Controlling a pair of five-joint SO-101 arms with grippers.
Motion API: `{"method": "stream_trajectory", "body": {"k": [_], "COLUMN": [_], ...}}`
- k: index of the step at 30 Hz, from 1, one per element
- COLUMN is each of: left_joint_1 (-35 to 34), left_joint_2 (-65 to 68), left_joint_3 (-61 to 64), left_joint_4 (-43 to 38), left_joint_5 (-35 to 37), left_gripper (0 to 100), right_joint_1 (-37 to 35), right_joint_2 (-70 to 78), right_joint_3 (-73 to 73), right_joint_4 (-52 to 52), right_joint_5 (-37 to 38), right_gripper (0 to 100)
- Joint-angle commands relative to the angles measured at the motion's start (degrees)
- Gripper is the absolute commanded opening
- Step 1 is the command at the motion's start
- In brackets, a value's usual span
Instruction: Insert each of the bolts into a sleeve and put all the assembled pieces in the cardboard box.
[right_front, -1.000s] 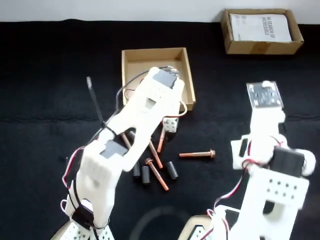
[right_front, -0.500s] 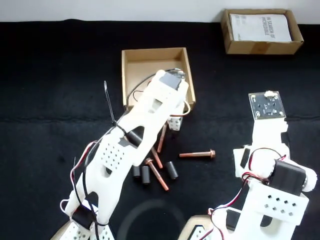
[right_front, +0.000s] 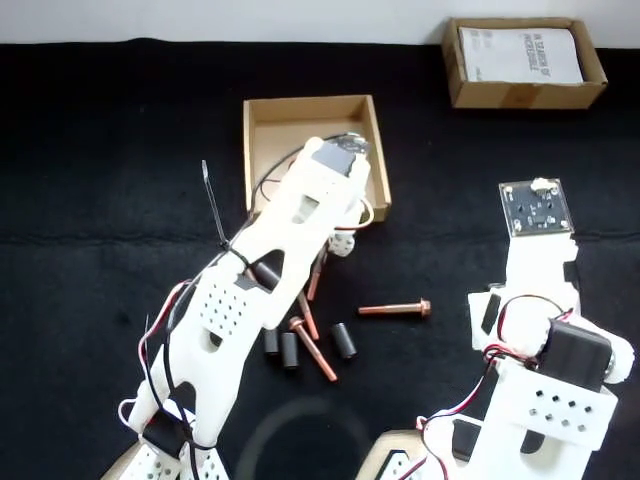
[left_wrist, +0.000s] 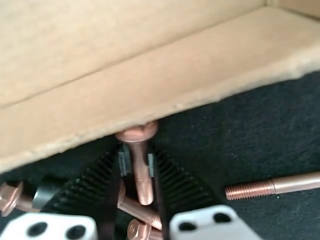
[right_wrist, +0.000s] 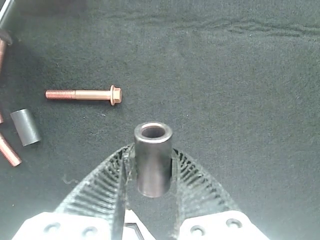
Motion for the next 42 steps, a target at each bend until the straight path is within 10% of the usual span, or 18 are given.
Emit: {"method": "stream_trajectory", "body": {"k": [1, 17, 27, 42], "left_joint_1": [-1.01, 0.04, 0.22, -0.22], "left_joint_2": [-0.84, -18.42, -41.45, -75.21], "left_joint_3": [-2.15, -11.38, -10.68, 25.89], "left_joint_4": [0.44, 0.88, 2.99, -0.18], "left_joint_5": [-0.44, -0.18, 1.49, 1.41], "left_gripper": [1, 1, 1, 1], "right_joint_1": [0.92, -4.88, -20.97, -33.63], "right_joint_2": [-0.84, -1.45, -1.54, -1.63], "right_joint_3": [0.04, 14.11, 14.73, 14.73], "right_joint_4": [-0.84, -26.24, -29.85, -33.27], "right_joint_5": [0.53, -0.53, -29.10, -40.26], "right_gripper": [0.8, 0.8, 0.8, 0.8]}}
